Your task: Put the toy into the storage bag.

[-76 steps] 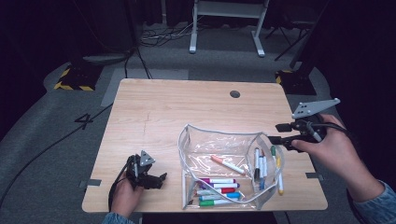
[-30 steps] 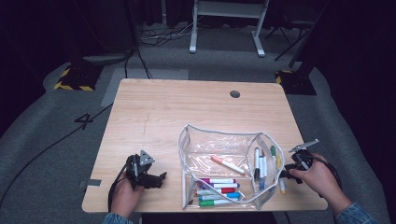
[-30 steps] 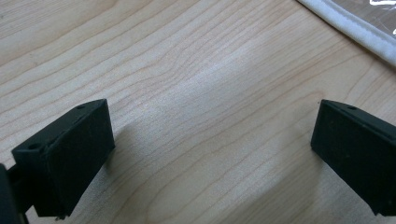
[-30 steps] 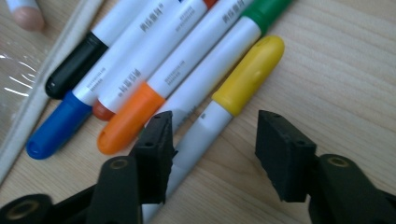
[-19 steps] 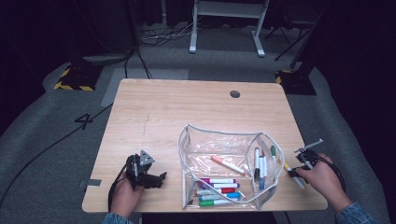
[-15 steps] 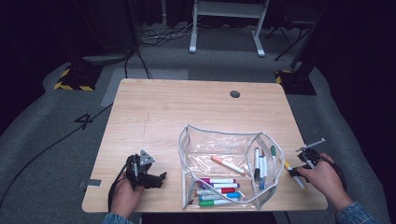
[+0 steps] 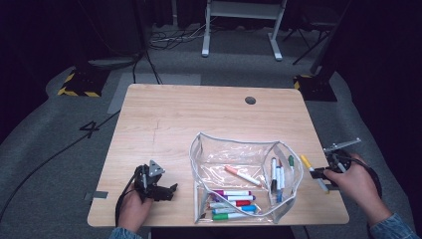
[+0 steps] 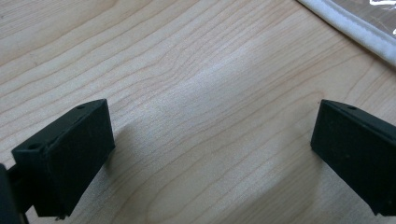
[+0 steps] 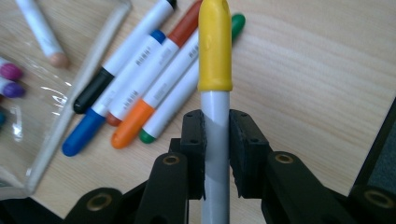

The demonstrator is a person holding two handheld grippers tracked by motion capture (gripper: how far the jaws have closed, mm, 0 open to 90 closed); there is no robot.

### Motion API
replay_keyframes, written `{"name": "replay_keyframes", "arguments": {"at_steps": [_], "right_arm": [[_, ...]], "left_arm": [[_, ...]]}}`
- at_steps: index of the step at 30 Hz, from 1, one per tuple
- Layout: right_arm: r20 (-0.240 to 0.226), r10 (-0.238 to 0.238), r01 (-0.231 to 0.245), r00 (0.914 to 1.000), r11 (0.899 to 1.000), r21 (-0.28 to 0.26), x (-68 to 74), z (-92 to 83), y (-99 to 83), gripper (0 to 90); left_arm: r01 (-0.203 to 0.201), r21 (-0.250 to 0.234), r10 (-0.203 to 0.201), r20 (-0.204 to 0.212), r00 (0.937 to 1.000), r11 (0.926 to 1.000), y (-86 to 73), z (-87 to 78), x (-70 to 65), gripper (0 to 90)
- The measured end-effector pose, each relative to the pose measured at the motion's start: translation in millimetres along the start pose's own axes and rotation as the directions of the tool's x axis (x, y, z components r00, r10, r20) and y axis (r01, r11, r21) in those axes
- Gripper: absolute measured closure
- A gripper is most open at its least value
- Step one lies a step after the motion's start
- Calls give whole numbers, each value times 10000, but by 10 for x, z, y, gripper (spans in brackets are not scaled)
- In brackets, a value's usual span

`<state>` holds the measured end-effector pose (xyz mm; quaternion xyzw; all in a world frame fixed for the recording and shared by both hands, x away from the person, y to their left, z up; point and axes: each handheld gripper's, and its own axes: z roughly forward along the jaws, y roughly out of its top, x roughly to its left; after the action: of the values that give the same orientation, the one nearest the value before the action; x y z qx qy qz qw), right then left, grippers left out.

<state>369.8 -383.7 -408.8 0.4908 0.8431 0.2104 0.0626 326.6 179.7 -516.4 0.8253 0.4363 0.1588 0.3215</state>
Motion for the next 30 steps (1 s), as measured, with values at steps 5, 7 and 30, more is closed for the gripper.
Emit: {"name": "replay_keyframes", "arguments": {"at_steps": [5, 7, 30], "right_arm": [[-103, -381, 377, 9992, 9985, -397, 112, -225, 114, 774], [-173, -521, 511, 9985, 9974, -517, 157, -295, 153, 774], [-844, -3286, 3143, 9407, 9377, -1480, 954, -1010, 731, 774]], "left_arm": [[0, -2, 0, -2, 10000, 10000, 0, 0, 0, 0], [50, -1, -50, -5, 10000, 10000, -2, -1, -5, 0], [172, 0, -172, -73, 9998, 9999, -13, -9, -18, 0]]}}
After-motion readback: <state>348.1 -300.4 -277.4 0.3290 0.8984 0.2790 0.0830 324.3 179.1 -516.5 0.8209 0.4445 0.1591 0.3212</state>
